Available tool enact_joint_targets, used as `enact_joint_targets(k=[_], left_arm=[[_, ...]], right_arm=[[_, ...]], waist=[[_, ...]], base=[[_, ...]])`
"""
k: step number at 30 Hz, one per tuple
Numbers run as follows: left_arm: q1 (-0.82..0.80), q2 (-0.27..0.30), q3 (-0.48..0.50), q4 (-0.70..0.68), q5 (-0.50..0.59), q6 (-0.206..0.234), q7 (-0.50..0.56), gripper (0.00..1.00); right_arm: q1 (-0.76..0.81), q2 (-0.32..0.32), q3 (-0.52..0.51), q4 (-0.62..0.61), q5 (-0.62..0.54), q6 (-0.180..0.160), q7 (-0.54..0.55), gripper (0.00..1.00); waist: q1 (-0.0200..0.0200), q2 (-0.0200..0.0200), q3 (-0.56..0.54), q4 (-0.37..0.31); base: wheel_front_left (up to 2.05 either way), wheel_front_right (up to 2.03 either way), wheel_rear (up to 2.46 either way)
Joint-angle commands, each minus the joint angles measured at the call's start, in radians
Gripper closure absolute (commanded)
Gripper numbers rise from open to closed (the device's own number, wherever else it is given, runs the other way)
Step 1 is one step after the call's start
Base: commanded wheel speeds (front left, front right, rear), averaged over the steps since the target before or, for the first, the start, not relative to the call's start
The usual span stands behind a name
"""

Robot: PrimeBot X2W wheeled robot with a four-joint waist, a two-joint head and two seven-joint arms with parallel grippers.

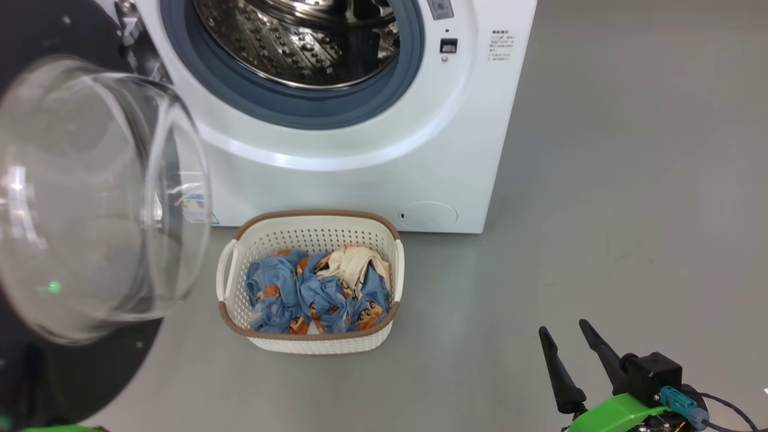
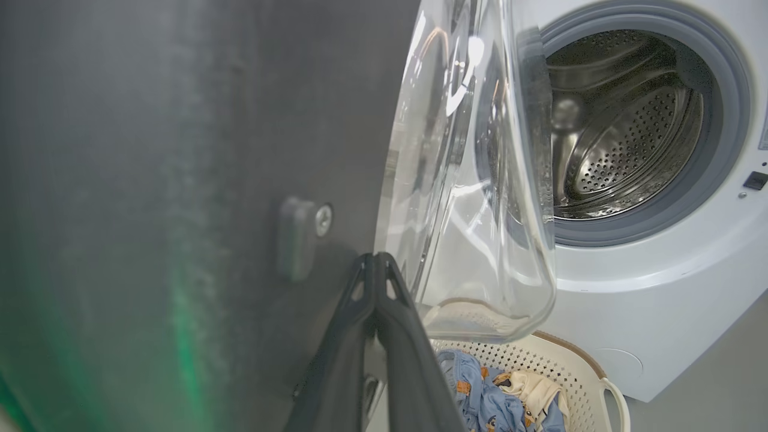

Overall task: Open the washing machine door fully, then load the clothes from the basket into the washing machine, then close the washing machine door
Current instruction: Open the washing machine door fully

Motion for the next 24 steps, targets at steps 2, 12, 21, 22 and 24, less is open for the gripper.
enact_joint_targets(k=[2,12,21,22,24], left_arm=[[-0.068,0.061,0.097,0.014,-0.011,0.020,-0.005,1.00],[-0.187,0.131,0.248,0.119,-0.022,0.015,-0.005,1.00],[-0.286,0.216,0.320,0.234,-0.003,-0.007,-0.005,1.00],[-0.293,0.222,0.324,0.240,0.002,-0.009,-0.005,1.00],[-0.305,0.226,0.333,0.251,0.009,-0.013,-0.005,1.00]], right_arm=[[-0.036,-0.002,0.027,-0.027,-0.018,0.002,-0.012,0.00],[-0.050,-0.002,0.027,-0.031,-0.028,0.002,-0.012,0.00],[-0.069,-0.002,0.030,-0.031,-0.033,0.002,-0.012,0.00],[-0.072,-0.002,0.031,-0.031,-0.032,0.002,-0.012,0.00],[-0.075,-0.002,0.032,-0.031,-0.030,0.002,-0.012,0.00]], waist=[[0.0000,0.0000,0.020,-0.006],[0.0000,0.0000,0.068,-0.008],[0.0000,0.0000,0.095,-0.013],[0.0000,0.0000,0.097,-0.015],[0.0000,0.0000,0.100,-0.017]], base=[[0.00,0.00,0.00],[0.00,0.00,0.00],[0.00,0.00,0.00],[0.00,0.00,0.00],[0.00,0.00,0.00]])
